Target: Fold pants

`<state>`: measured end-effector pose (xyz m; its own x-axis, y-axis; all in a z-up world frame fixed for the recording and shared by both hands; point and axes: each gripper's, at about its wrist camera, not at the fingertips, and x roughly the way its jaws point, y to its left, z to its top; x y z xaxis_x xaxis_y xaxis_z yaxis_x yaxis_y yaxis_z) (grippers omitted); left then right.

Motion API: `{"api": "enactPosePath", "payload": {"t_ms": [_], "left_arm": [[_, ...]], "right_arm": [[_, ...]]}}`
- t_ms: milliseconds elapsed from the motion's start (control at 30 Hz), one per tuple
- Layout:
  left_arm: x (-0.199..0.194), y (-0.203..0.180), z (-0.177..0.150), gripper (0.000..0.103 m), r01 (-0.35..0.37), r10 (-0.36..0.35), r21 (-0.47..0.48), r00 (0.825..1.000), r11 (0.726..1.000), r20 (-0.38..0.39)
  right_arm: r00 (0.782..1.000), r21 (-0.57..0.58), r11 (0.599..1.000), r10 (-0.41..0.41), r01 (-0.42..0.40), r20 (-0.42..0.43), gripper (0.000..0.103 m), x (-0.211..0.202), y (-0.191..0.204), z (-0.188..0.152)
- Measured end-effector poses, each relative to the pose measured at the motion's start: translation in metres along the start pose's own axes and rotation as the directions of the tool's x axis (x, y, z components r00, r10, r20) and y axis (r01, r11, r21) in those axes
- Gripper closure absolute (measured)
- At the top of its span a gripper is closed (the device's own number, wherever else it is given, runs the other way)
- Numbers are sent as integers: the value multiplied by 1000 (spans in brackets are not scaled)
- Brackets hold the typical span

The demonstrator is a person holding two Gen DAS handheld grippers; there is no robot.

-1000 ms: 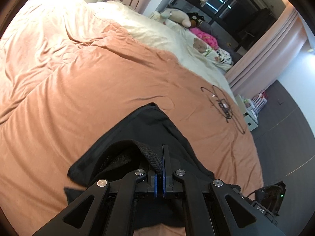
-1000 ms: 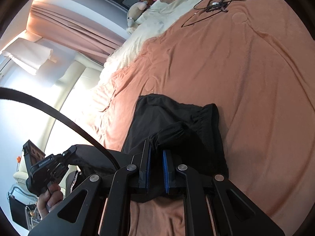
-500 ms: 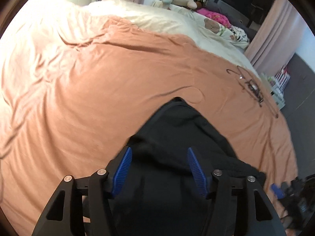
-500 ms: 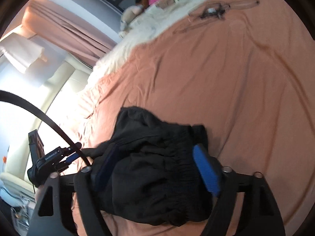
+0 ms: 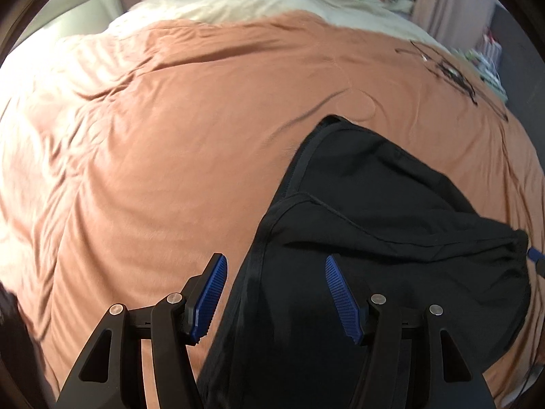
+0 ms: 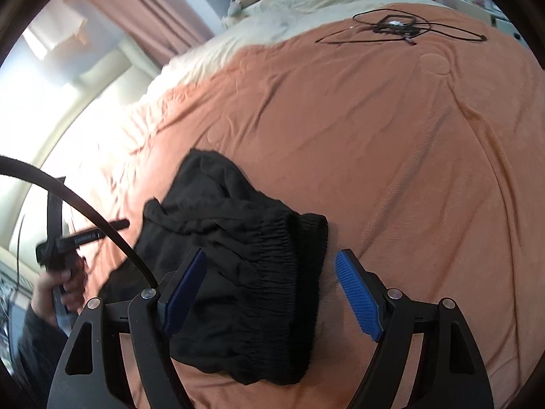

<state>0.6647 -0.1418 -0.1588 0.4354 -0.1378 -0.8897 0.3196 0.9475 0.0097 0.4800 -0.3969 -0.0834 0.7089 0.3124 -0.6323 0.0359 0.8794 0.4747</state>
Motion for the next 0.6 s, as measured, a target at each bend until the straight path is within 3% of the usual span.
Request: {"api": "enactPosePath", "payload": {"t_ms": [233,367,533,567,600], "left_arm": [[34,-10,19,41,-4,9,126,999,992,-44],[50,-15,27,47,18,-9,144,998,989,-64],[62,-24,30,68,25,-15,168,998,985,-59],[60,-25,30,81,29,-19,173,998,984,-55],[60,-26,31,100,38,-29,174,998,984,-55]], "right_arm": [[998,-77,997,-31,26,-54,25,20,2,20],[997,-125,991,-55,48,-55,28,31,7,26],[996,-149,987,-69,61,-51,41,45,10,30],[996,-156,986,-71,62,-55,47,48,11,30],[996,-163,985,-67,57,-57,60,50,11,29]]}}
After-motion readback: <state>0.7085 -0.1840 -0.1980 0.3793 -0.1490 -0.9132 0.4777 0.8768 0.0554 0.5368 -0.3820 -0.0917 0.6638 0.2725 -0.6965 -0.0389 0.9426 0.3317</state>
